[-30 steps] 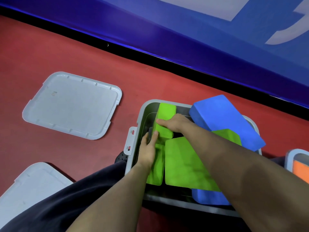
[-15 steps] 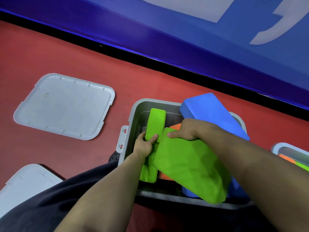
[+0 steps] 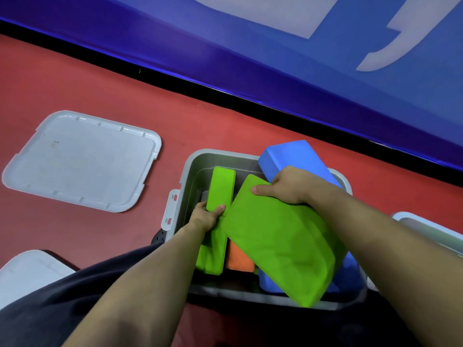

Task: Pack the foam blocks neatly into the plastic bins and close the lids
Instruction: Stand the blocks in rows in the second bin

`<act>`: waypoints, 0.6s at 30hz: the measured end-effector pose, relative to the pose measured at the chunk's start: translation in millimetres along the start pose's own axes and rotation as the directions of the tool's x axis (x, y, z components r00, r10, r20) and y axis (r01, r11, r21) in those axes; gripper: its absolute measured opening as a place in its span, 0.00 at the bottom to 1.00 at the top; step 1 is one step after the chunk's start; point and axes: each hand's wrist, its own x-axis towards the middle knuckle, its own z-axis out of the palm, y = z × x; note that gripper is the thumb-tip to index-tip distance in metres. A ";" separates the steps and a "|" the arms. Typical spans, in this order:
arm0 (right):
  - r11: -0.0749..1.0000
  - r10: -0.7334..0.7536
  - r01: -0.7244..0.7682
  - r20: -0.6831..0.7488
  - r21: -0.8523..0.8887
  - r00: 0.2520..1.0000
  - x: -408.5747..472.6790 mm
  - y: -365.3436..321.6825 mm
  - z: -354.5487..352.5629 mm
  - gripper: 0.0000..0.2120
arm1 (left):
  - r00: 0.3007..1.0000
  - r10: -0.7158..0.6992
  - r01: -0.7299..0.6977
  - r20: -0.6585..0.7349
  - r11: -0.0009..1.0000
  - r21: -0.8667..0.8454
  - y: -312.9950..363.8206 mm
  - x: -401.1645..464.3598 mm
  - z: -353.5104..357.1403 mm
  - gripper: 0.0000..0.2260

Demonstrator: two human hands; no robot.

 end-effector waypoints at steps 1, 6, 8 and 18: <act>0.999 -0.015 0.016 -0.018 0.049 1.000 -4.3 3.1 -1.9 0.41 | 1.000 0.002 -0.001 -0.015 1.000 0.029 4.7 -5.0 -2.1 0.32; 0.937 -0.061 0.095 -0.109 0.336 0.992 -30.9 13.1 -6.1 0.38 | 0.976 0.133 -0.161 -0.173 0.973 -0.164 38.2 -26.5 -22.5 0.35; 0.882 -0.086 0.151 -0.164 0.446 0.983 -41.8 18.0 -7.8 0.33 | 0.976 0.198 -0.214 -0.086 0.939 -0.268 67.6 -49.3 -30.3 0.20; 0.508 -0.410 0.511 -0.327 0.693 0.851 -91.6 5.7 -28.1 0.16 | 0.817 0.369 -0.367 0.443 0.925 -0.096 146.0 -176.0 -70.5 0.23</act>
